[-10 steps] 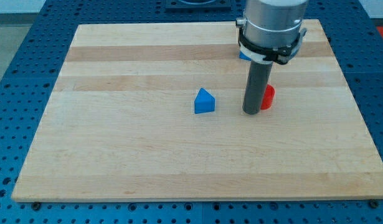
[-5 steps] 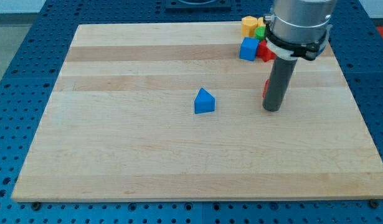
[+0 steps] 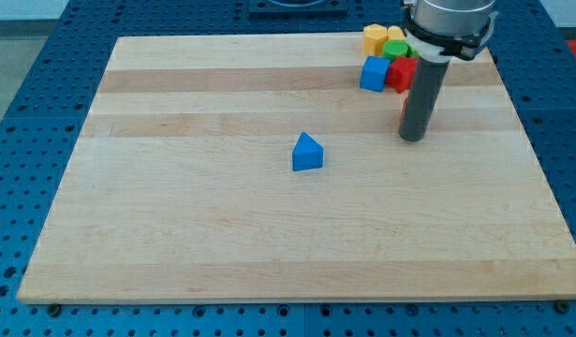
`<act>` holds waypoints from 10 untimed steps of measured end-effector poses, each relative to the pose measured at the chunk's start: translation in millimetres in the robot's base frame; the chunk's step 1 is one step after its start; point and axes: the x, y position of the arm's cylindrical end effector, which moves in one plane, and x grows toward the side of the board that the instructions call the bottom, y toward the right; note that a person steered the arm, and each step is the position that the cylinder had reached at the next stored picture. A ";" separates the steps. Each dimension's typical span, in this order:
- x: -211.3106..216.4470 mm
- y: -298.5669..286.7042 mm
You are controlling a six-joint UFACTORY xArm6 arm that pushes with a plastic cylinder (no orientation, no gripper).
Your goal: Slide the red circle into the red star
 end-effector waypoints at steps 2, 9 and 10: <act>-2.3 6.0; -63.5 16.2; -72.0 16.3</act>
